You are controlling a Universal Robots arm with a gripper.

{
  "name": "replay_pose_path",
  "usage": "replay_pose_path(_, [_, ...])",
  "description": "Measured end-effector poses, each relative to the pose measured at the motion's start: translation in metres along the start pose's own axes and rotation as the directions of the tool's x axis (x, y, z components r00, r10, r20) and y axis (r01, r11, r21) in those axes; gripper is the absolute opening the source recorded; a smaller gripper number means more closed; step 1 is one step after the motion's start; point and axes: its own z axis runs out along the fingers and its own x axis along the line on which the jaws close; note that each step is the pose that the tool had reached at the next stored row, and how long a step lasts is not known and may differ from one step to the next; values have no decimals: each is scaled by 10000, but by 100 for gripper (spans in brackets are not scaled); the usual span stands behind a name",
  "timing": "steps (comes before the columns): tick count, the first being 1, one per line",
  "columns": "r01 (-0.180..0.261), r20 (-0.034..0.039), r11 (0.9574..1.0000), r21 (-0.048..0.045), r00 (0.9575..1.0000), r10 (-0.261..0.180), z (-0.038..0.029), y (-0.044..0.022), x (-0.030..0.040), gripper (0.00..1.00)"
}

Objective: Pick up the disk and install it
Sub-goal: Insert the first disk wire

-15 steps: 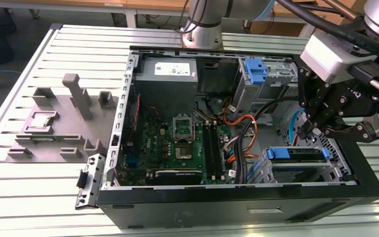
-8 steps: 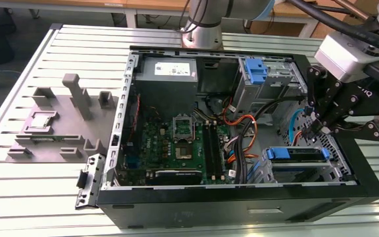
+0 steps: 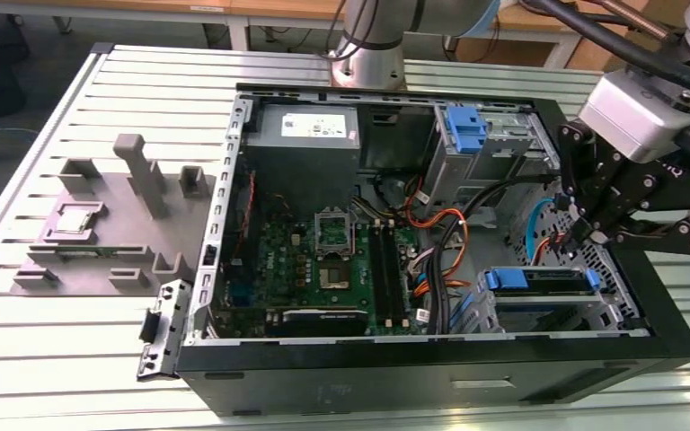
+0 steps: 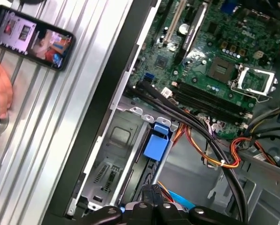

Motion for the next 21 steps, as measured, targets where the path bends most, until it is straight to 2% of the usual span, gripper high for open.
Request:
replay_pose_path(3, [455,-11,9989,60,9990,-455,2,0,-1,10])
replay_pose_path(6, [808,-9,9967,79,9967,-808,3,0,-1,10])
replay_pose_path(21, [858,-7,9963,79,9963,-858,4,1,0,10])
